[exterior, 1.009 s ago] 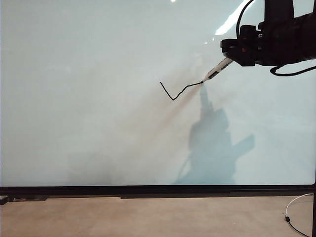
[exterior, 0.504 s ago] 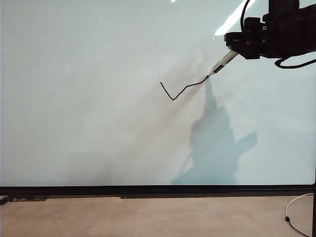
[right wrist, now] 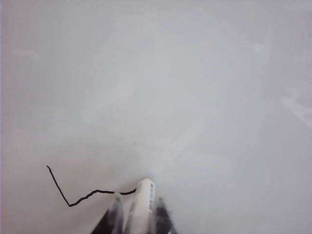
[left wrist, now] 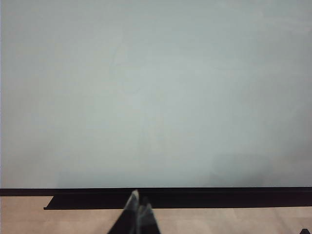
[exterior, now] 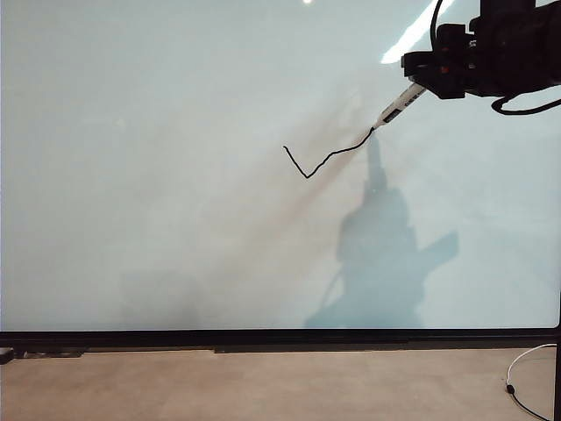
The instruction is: Pick up the pen on the shelf to the right of the whiteboard and draw a check mark.
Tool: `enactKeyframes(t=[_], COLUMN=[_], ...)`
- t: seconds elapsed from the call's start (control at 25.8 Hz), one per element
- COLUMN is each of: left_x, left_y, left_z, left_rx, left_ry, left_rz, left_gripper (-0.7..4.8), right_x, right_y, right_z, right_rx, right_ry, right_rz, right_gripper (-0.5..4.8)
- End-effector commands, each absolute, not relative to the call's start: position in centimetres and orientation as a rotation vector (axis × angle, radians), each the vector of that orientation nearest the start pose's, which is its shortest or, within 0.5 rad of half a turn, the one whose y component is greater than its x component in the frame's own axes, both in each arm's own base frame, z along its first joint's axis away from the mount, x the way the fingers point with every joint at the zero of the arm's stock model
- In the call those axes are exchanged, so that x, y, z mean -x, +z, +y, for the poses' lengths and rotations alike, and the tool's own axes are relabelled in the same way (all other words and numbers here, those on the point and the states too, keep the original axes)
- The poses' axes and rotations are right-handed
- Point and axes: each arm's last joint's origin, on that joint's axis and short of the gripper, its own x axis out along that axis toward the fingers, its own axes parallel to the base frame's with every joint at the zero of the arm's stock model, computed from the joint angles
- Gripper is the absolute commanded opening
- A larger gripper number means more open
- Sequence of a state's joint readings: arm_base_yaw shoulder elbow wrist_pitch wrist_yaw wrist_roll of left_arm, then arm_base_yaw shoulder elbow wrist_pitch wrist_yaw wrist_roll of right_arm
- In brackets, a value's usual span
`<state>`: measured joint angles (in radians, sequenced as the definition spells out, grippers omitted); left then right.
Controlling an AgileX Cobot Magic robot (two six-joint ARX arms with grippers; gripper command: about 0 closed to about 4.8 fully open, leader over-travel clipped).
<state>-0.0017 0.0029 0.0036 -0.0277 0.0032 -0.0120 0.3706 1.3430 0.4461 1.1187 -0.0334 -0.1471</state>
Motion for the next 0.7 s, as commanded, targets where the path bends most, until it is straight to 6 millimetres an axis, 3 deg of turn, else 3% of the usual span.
enactKeyframes(t=[0.04, 0.7], left_x=[-9.7, -9.7], left_y=[16.3, 16.3], left_z=[0.0, 0.0], left_rx=[0.008, 0.008], left_ry=[-0.005, -0.005], left_rz=[0.018, 0.018], left_gripper=[-0.04, -0.04], right_x=[-23.4, -18.7], right_y=[23.1, 22.0], right_z=[9.3, 7.8], right_rx=[0.106, 0.125], right_ry=[0.372, 0.282], right_rz=[-0.262, -0.238], right_gripper=[-0.05, -0.05])
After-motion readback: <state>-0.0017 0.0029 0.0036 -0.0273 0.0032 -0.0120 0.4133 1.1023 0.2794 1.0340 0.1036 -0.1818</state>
